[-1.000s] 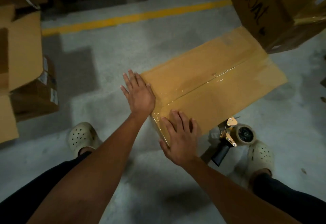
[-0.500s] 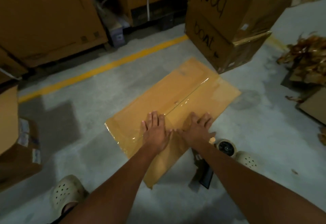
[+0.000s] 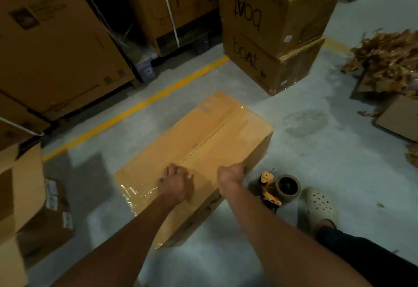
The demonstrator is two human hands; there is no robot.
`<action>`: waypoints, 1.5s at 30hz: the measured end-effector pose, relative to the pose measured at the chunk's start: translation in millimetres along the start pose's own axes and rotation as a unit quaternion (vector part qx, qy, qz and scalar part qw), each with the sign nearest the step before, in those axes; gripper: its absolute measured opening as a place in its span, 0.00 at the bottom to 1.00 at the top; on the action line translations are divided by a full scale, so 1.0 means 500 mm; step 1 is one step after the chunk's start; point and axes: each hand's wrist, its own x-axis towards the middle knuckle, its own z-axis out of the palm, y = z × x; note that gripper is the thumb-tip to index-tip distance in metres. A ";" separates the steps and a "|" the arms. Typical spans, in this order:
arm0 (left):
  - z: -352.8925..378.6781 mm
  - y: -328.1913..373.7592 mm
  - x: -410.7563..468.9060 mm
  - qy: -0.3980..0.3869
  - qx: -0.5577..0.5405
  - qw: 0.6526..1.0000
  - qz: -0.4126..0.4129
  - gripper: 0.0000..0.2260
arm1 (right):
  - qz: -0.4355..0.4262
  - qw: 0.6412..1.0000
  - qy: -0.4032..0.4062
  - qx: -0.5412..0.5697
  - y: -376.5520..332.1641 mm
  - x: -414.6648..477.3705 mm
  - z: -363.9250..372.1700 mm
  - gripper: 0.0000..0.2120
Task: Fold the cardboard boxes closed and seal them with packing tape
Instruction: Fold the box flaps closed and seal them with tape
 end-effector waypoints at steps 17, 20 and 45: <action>-0.017 0.084 0.152 -0.025 -0.054 0.997 0.046 0.38 | -0.120 0.926 0.063 -0.352 -0.061 0.152 -0.040 0.34; -0.002 0.078 0.128 -0.024 -0.033 0.999 0.030 0.42 | -0.144 0.930 -0.002 -0.339 -0.029 0.158 -0.067 0.30; 0.032 0.102 0.080 0.062 0.048 0.982 0.173 0.33 | -0.032 0.984 0.046 -0.168 0.292 0.160 -0.149 0.11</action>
